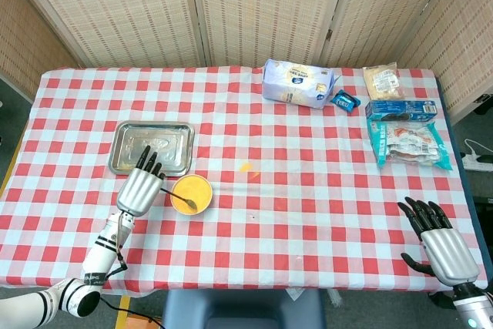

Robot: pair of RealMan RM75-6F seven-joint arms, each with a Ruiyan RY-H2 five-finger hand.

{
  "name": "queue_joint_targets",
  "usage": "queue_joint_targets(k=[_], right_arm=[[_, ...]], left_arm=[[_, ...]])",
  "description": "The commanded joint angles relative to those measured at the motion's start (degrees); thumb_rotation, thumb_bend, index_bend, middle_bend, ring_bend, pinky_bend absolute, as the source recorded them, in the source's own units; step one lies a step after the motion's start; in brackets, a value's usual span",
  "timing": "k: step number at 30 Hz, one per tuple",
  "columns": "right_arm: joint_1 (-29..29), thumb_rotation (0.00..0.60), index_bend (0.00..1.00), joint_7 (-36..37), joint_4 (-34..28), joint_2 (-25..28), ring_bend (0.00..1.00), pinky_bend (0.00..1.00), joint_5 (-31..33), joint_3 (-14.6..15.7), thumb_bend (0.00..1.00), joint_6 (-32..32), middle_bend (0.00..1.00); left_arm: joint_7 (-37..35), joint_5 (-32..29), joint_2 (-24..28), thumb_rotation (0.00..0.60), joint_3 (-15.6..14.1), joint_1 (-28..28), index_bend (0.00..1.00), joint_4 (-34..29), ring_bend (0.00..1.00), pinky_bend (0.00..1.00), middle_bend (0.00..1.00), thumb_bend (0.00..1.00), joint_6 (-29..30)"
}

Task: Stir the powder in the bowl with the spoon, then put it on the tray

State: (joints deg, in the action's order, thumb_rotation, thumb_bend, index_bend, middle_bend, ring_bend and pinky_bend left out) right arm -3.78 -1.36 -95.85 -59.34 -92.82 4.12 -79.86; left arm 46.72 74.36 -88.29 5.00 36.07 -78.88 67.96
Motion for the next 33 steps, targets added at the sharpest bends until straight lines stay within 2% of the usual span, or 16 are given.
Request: queue_joint_targets(k=[1, 6, 14, 19, 26, 33], right_arm=[[-0.1, 0.6, 0.0, 0.1, 0.1, 0.0, 0.0, 0.0, 0.1, 0.0, 0.15, 0.2, 0.0], [-0.2, 0.6, 0.0, 0.1, 0.3, -0.1, 0.0, 0.0, 0.7, -0.2, 0.15, 0.6, 0.0], [-0.7, 0.6, 0.0, -0.2, 0.5, -0.3, 0.0, 0.0, 2.2, -0.7, 0.15, 1.9, 0.0], [-0.8, 0.6, 0.0, 0.0, 0.5, -0.3, 0.0, 0.0, 2.7, -0.9, 0.15, 2.1, 0.0], [-1.0, 0.6, 0.0, 0.3, 0.4, -0.1, 0.0, 0.0, 2.6, -0.8, 0.15, 2.6, 0.0], [-1.1, 0.6, 0.0, 1.3, 0.2, 0.4, 0.0, 0.0, 2.2, -0.5, 0.15, 2.6, 0.0]], left_arm=[[-1.0, -2.5, -0.4, 0.6, 1.6, 1.0, 0.77, 0.2, 0.11, 0.04, 0.33, 0.94, -2.4], [-1.9, -6.8, -0.6, 0.6, 3.8, 2.9, 0.77, 0.7, 0.11, 0.04, 0.33, 0.94, -6.6], [-1.4, -8.7, -3.4, 0.6, 5.8, 4.9, 0.77, 4.1, 0.12, 0.04, 0.33, 0.94, -6.2], [2.2, -7.5, -4.8, 0.6, 4.5, 5.3, 0.77, 6.7, 0.12, 0.04, 0.34, 0.94, -4.2], [7.9, -2.9, -7.3, 0.6, 2.1, 4.9, 0.77, 10.9, 0.12, 0.04, 0.34, 0.94, 1.5], [10.7, -1.8, -8.3, 0.6, 1.4, 4.6, 0.77, 12.6, 0.12, 0.03, 0.34, 0.94, 2.6]])
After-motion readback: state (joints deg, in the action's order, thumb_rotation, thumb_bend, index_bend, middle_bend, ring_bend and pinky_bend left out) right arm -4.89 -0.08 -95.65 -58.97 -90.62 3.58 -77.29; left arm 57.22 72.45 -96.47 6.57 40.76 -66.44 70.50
